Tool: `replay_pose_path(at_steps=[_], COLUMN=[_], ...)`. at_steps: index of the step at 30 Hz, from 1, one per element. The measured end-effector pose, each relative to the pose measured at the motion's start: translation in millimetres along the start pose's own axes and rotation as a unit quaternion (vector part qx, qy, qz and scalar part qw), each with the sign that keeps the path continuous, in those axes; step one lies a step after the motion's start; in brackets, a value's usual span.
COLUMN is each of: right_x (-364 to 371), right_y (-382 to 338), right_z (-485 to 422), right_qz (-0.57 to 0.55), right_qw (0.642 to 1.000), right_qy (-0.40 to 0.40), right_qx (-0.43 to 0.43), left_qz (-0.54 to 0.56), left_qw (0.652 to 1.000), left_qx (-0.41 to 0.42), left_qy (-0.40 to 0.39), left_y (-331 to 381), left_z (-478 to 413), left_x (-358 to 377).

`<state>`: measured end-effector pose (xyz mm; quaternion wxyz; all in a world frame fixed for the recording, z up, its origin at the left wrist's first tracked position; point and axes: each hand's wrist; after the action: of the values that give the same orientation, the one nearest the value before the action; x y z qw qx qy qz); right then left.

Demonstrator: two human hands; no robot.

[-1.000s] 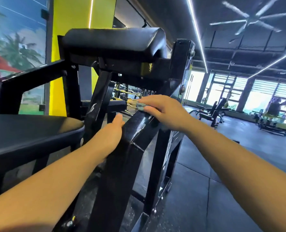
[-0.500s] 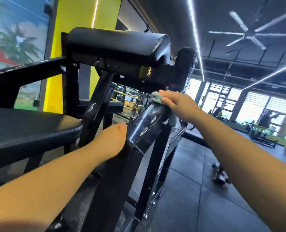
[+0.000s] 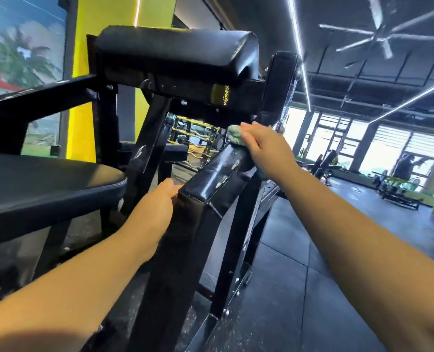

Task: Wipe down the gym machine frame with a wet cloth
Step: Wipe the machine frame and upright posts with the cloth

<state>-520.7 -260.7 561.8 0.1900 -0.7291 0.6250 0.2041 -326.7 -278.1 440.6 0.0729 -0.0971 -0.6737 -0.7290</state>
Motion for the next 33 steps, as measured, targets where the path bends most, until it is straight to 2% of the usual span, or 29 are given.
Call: replay_pose_path(at_steps=[2, 4, 6, 8, 11, 13, 14, 16, 18, 20, 21, 23, 25, 26, 28, 31, 33], right_x=[12.5, 15.2, 13.3, 10.6, 12.1, 16.8, 19.1, 19.1, 17.4, 15.2, 14.9, 12.6, 12.2, 15.1, 21.9, 15.8, 7.4], right_y=[-24.9, -53.0, -66.8, -58.5, -37.4, -44.2, -56.8, -86.4, -100.3, -91.2, -84.2, -74.9, -68.0, -72.7, -88.0, -93.9, -83.2], right_z=[18.5, 53.8, 80.0, 71.3, 40.8, 42.1, 53.4, 88.8, 119.5, 115.8, 105.6, 80.3, 66.9, 69.4, 93.1, 116.5, 97.2], right_qz=[-0.029, -0.09, -0.118, -0.099, -0.078, -0.084, -0.091, -0.125, -0.147, -0.129, -0.117, -0.1, -0.103, -0.108, -0.101, -0.106, -0.105], right_qw=[0.999, 0.991, 0.98, 0.979, 0.993, 0.991, 0.988, 0.982, 0.977, 0.972, 0.977, 0.99, 0.99, 0.988, 0.988, 0.984, 0.988], right_qy=[0.043, 0.076, 0.069, 0.048, 0.055, 0.101, 0.124, 0.137, 0.105, 0.079, 0.066, 0.069, 0.097, 0.112, 0.117, 0.09, 0.063], right_qx=[0.0, -0.071, -0.146, -0.174, -0.071, 0.0, 0.008, -0.033, -0.111, -0.178, -0.166, -0.075, 0.006, 0.015, -0.014, -0.107, -0.097], left_qz=[-0.007, -0.026, -0.01, -0.012, -0.031, -0.041, -0.031, -0.001, 0.001, -0.003, -0.018, -0.051, -0.068, -0.069, -0.048, -0.008, -0.008], left_qw=[1.0, 0.999, 1.0, 0.999, 0.998, 0.998, 0.998, 0.998, 0.998, 0.997, 0.997, 0.992, 0.991, 0.991, 0.993, 0.995, 0.991], left_qx=[0.015, 0.02, 0.021, 0.029, 0.045, 0.039, 0.039, 0.051, 0.068, 0.067, 0.066, 0.081, 0.083, 0.082, 0.076, 0.07, 0.077], left_qy=[-0.001, -0.011, -0.004, -0.011, -0.017, -0.034, -0.038, -0.04, -0.012, -0.024, -0.047, -0.08, -0.085, -0.08, -0.079, -0.075, -0.105], left_y=[-7.5, -11.1, -12.1, -15.2, -19.7, -20.0, -18.4, -19.1, -20.6, -24.6, -26.3, -24.8, -25.4, -25.7, -25.3, -23.8, -25.5], left_z=[-2.9, 5.3, 7.0, 7.3, 15.0, 19.4, 25.1, 30.2, 37.9, 36.4, 37.1, 41.9, 46.0, 47.1, 49.9, 54.3, 53.6], left_x=[-5.1, -6.9, -10.5, -11.9, -16.0, -17.9, -19.1, -19.9, -23.9, -30.2, -33.8, -37.9, -40.1, -41.8, -40.9, -41.1, -46.7])
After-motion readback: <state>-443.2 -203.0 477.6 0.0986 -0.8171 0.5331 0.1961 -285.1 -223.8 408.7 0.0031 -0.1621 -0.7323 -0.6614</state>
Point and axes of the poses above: each hand's wrist, its own z-axis away from the middle knuckle, its own x-axis out of the palm, y = z × x, and after that the axes turned 14 degrees about y, right-handed
